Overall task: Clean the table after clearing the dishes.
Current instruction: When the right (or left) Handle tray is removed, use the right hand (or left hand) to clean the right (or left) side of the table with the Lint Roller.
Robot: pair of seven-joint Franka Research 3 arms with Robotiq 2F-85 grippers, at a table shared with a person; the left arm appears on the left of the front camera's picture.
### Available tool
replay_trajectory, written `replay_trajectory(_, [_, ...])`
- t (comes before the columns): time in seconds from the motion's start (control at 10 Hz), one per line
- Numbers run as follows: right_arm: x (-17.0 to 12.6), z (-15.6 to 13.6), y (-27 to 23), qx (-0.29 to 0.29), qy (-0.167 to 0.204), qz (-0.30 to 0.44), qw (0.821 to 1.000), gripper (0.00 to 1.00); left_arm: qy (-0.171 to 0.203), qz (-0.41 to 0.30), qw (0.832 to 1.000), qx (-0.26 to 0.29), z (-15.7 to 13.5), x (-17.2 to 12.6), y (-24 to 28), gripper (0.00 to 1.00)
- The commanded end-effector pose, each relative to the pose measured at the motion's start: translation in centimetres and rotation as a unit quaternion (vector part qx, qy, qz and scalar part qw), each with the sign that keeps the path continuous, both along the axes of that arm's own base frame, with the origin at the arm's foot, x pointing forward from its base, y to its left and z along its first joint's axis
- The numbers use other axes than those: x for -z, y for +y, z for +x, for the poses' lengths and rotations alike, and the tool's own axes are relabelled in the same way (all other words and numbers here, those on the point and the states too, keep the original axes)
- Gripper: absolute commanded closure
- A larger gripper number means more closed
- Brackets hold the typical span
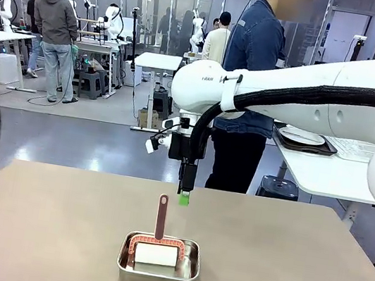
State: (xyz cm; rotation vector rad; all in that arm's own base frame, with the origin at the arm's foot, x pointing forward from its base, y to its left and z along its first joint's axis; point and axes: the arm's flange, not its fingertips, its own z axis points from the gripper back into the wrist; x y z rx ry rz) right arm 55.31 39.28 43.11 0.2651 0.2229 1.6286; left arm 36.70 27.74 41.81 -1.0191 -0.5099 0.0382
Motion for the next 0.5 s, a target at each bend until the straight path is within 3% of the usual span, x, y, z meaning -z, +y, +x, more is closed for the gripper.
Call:
replay_trajectory(0.0, [0.2, -0.2, 0.4, -0.004, -0.006, -0.001, 1.000, 0.00, 0.002, 0.003, 1.000, 0.008, -0.6, -0.3, 0.1, 0.00])
replay_trajectory(0.4, [1.6, -1.7, 2.3, -0.004, -0.004, -0.004, 1.000, 0.00, 0.002, 0.003, 1.000, 0.008, -0.6, -0.3, 0.1, 0.00])
